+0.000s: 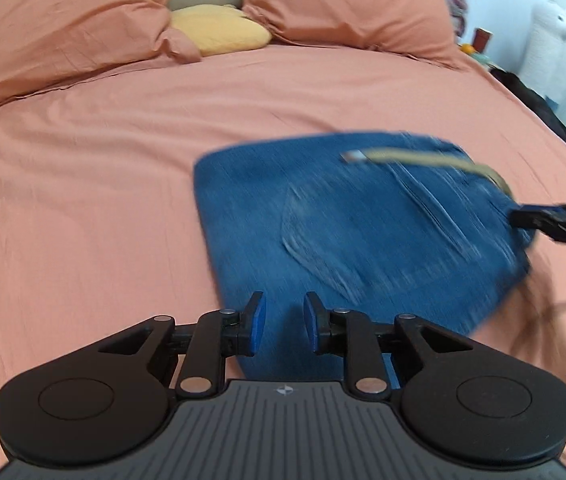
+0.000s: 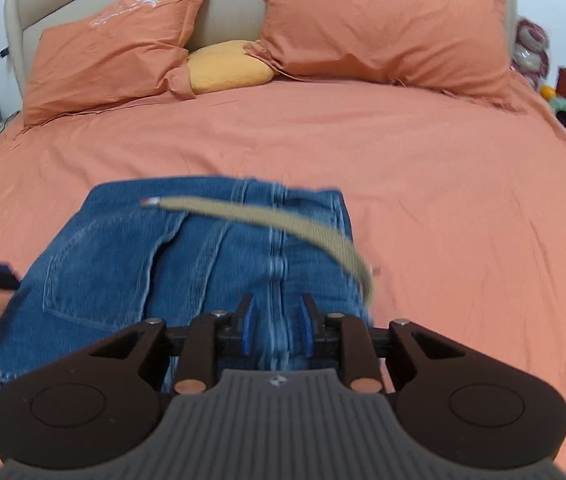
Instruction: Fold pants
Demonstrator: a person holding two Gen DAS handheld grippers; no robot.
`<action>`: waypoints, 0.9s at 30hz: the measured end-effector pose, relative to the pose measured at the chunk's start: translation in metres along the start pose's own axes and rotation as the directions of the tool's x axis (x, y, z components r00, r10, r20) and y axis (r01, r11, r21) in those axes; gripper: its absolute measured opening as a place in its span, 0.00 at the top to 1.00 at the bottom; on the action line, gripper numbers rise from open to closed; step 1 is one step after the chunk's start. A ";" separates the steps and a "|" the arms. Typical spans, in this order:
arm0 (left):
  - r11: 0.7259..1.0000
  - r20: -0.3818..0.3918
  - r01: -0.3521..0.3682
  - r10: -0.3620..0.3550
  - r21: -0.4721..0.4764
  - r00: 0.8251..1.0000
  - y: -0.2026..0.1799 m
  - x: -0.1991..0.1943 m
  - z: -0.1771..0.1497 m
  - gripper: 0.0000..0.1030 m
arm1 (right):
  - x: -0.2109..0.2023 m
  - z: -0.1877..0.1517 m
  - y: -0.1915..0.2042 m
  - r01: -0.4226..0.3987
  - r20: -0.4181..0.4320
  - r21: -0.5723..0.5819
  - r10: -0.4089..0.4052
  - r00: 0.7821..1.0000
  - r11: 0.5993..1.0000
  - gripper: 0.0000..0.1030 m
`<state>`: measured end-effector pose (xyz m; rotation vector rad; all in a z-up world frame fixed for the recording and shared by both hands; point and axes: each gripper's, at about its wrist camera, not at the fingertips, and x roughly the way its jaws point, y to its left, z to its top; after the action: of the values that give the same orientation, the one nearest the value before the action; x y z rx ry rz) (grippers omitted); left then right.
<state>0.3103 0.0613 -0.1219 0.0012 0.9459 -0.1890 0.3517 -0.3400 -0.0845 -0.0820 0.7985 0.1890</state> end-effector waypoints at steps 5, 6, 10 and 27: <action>1.000 -0.104 -0.018 0.016 -0.021 0.995 0.000 0.007 -0.038 0.75 | 0.014 -0.035 -0.012 0.009 0.014 0.110 -0.010 1.000 0.994 0.85; 0.999 -0.120 -0.026 0.022 -0.028 0.993 0.001 0.011 -0.044 0.75 | 0.016 -0.040 -0.015 0.001 0.020 0.144 -0.004 1.000 0.990 0.85; 0.994 -0.147 -0.021 0.005 -0.107 0.989 0.011 0.019 -0.050 0.75 | 0.022 -0.053 -0.021 -0.015 0.069 0.199 0.002 0.998 0.980 0.86; 0.979 -0.135 -0.173 0.187 0.112 0.973 -0.028 -0.007 -0.022 0.63 | -0.025 -0.065 -0.034 -0.052 0.188 0.311 -0.008 0.982 0.949 0.50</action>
<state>0.2842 0.0370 -0.1275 0.1947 1.0751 -0.0680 0.2955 -0.3859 -0.1123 0.2441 0.6331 0.0865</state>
